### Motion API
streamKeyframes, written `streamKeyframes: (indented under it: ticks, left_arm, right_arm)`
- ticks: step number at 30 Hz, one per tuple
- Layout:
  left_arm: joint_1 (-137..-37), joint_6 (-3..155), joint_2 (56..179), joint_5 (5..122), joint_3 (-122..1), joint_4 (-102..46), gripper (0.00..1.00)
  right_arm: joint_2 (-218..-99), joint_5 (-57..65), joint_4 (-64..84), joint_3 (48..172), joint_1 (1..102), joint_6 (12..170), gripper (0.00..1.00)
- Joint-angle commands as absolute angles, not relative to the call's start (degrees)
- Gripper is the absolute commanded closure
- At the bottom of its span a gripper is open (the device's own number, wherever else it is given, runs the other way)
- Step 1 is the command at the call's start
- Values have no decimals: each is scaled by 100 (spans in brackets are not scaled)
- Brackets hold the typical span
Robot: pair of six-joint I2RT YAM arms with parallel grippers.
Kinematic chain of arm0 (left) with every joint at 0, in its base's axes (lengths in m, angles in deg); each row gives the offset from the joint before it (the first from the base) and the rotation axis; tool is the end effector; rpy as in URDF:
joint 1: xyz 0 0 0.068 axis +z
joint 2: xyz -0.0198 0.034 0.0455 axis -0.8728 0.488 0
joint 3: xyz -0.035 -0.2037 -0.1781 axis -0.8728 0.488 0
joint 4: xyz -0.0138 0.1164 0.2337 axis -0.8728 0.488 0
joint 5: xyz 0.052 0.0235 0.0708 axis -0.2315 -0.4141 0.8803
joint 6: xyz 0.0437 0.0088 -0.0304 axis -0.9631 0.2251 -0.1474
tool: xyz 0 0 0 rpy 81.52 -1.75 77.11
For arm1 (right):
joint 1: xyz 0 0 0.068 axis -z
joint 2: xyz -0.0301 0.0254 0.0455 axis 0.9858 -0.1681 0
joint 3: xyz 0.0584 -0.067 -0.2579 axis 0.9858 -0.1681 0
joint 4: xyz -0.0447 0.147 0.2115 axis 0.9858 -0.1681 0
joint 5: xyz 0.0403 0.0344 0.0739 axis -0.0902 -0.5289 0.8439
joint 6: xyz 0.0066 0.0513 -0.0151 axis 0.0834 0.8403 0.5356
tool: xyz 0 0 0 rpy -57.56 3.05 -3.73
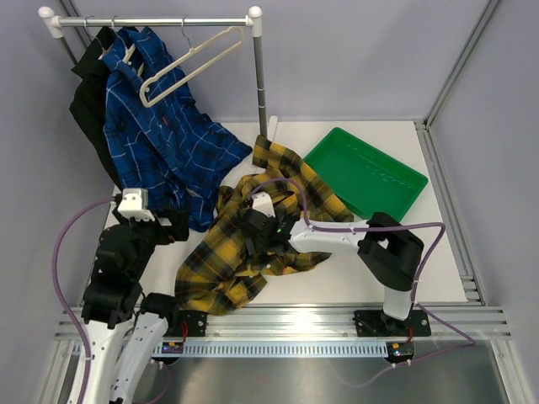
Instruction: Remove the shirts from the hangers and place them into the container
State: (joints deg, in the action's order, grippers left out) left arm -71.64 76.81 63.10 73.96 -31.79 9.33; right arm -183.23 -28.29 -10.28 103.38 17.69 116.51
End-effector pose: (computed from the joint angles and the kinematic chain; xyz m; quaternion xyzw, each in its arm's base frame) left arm 0.0813 -0.0143 0.3337 -0.0202 0.7786 -0.1113 0.6172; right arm 0.1880 0.3305 0.1801 -0.1877 0.9209 0.0602 0.3364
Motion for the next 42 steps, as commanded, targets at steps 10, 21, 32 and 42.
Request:
streamKeyframes:
  ticks: [10,21,32,42]
  left_arm:
    - [-7248,7783,6238,7163,-2502,89,1]
    - [-7292,7783,6229,7383,-2484,150,1]
    - [-7301,7783,6212,7427,-2475,168,1]
    - [-7309,7783,6203,7400,-2467,159,1]
  right_arm:
    - [-18063,-3344,-1295,10637,1915,11739,100]
    - [-16015,-4574,-2481,12663,1985,9816,100]
    - [-15715,-4602,-2035,14758,3593,8170,100]
    - [-15742,-4329,-1700,15305,4770,7624,100]
